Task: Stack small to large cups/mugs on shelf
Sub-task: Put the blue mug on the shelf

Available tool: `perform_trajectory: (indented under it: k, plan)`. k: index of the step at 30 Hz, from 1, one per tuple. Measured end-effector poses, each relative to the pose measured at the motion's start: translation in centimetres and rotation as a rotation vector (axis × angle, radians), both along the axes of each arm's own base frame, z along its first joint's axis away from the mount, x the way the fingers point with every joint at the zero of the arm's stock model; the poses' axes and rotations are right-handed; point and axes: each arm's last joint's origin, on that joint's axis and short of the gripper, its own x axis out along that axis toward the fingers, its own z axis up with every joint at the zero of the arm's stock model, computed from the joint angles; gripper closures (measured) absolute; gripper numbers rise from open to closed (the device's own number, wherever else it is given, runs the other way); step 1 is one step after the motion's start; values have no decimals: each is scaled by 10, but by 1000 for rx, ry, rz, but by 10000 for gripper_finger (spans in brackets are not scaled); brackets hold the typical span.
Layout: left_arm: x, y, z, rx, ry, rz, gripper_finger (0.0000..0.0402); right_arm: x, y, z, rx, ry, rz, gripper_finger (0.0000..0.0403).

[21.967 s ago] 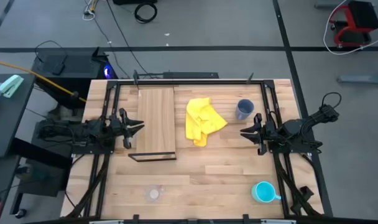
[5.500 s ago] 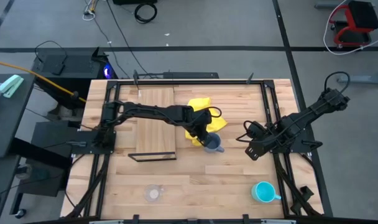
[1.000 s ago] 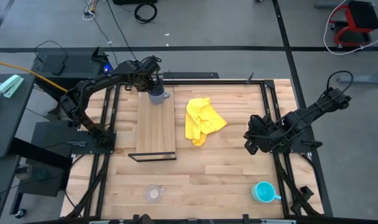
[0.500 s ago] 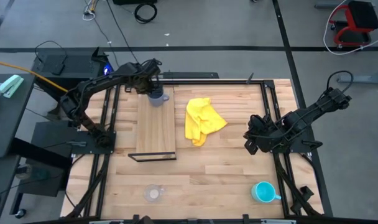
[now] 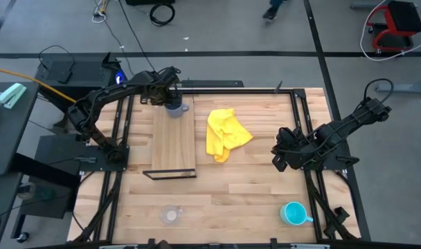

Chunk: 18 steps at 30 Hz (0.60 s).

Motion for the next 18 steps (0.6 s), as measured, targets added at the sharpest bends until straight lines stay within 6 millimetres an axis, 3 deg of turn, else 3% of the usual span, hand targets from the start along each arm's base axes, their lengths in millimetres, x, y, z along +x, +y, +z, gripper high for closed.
perform_trajectory:
  k: [7,13,18]
  plan:
    - [-4,-5,12,20,-39,5,252,0,0,0,0,0,-1,314]
    - [-17,-16,38,73,-110,13,251,0,0,0,0,0,-1,314]
    - [-22,-37,61,103,-205,-42,257,0,1,0,25,14,9,314]
